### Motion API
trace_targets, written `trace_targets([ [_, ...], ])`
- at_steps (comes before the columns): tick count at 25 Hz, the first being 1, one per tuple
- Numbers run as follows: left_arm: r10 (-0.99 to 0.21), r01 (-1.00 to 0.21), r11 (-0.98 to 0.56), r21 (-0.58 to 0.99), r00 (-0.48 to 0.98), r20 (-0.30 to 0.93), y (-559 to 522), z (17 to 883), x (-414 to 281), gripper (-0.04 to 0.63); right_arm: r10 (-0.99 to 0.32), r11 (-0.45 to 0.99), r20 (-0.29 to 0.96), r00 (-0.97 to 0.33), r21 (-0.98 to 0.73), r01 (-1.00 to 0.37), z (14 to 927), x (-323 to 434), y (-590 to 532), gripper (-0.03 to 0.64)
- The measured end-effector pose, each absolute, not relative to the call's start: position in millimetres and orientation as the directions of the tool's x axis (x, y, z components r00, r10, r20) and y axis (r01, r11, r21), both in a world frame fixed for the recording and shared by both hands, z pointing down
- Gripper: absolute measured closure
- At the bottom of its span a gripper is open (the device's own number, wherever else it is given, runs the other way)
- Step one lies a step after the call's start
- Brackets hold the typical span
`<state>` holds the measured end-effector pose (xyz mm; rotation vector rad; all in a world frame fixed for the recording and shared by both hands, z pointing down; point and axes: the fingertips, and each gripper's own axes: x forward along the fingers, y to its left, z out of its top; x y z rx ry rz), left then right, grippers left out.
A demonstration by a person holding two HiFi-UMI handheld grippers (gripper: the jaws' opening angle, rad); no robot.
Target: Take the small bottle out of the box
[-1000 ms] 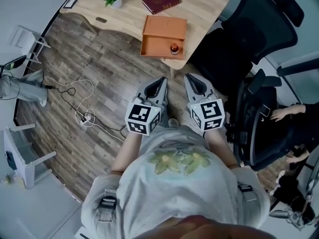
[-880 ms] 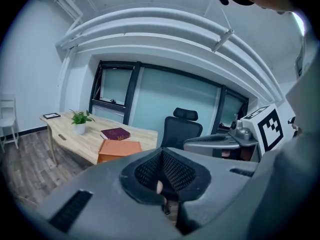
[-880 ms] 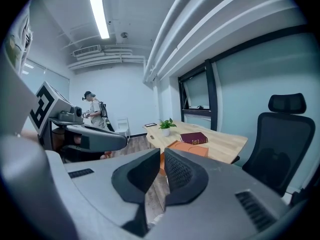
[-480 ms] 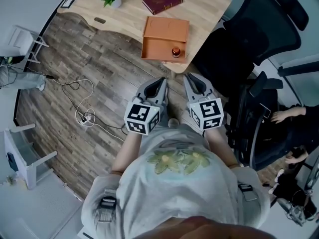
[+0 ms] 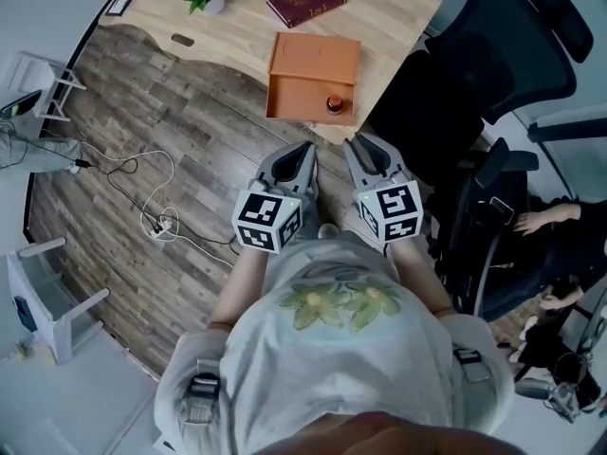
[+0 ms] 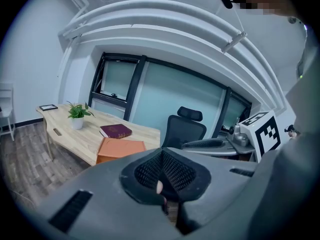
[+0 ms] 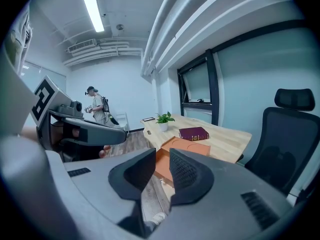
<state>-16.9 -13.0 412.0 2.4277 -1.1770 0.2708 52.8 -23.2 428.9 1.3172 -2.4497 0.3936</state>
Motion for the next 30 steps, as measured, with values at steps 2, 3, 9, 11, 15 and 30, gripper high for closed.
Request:
trace_targets([
  [2,-0.702,-0.785,-0.545,0.294,0.619,0.353,-22,414,-19,0.588,-0.741,0.538,0.426,-0.519,-0.086,-0.839,434,52,-31,0.540],
  [3,-0.702,-0.786,-0.544,0.295,0.618,0.354,-26,416,-20,0.588,-0.738,0.539,0.432,-0.519,-0.086,-0.838,437,51,-35,0.532],
  [9,-0.698,-0.787,-0.537,0.305,0.617,0.364,-54,422,-26,0.588,-0.719,0.542,0.467,-0.514,-0.086,-0.836,451,45,-59,0.492],
  [11,-0.697,-0.786,-0.537,0.307,0.618,0.362,-64,423,-26,0.588,-0.714,0.542,0.480,-0.510,-0.082,-0.836,456,46,-68,0.482],
  [15,-0.698,-0.786,-0.535,0.308,0.618,0.363,-78,426,-28,0.588,-0.697,0.549,0.511,-0.503,-0.072,-0.833,468,44,-83,0.451],
  [30,-0.696,-0.798,-0.509,0.322,0.602,0.392,-111,442,-39,0.588,-0.645,0.569,0.592,-0.483,-0.050,-0.821,510,40,-122,0.417],
])
